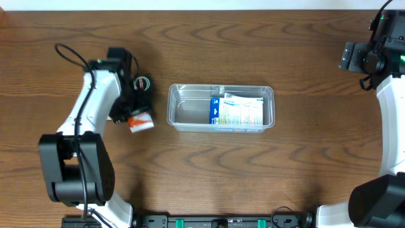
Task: Pack container
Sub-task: 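Lift the red packet and carry it over the container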
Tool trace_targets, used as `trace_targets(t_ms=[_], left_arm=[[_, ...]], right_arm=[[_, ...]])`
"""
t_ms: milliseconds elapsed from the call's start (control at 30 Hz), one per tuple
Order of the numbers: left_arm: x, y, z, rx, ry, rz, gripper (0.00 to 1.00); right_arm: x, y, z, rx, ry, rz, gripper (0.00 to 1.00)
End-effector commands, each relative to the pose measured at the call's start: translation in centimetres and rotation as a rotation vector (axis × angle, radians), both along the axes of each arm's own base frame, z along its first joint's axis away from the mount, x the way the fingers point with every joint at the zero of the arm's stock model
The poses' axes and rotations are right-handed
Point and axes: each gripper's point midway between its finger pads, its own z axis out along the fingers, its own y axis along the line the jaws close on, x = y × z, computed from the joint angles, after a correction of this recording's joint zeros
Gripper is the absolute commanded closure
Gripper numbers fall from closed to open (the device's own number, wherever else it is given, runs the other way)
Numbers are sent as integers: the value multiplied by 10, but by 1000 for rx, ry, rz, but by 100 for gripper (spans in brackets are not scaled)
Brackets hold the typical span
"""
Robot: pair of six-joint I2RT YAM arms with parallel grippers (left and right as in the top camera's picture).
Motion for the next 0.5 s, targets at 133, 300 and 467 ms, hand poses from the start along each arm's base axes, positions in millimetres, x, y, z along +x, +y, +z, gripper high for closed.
trace_targets(t_ms=[133,300,467], left_arm=[[19,-14,69,-22,-84,-49,31],[22,-62,84,-143,-128,-161,30],[22,-106,85,-159,-166,-277,30]], right_arm=[[-1,-3,-1,8,-3,-18,1],[-1,-3,-1,8,-3,-18,1],[-1,-3,-1,8,-3,-18,1]])
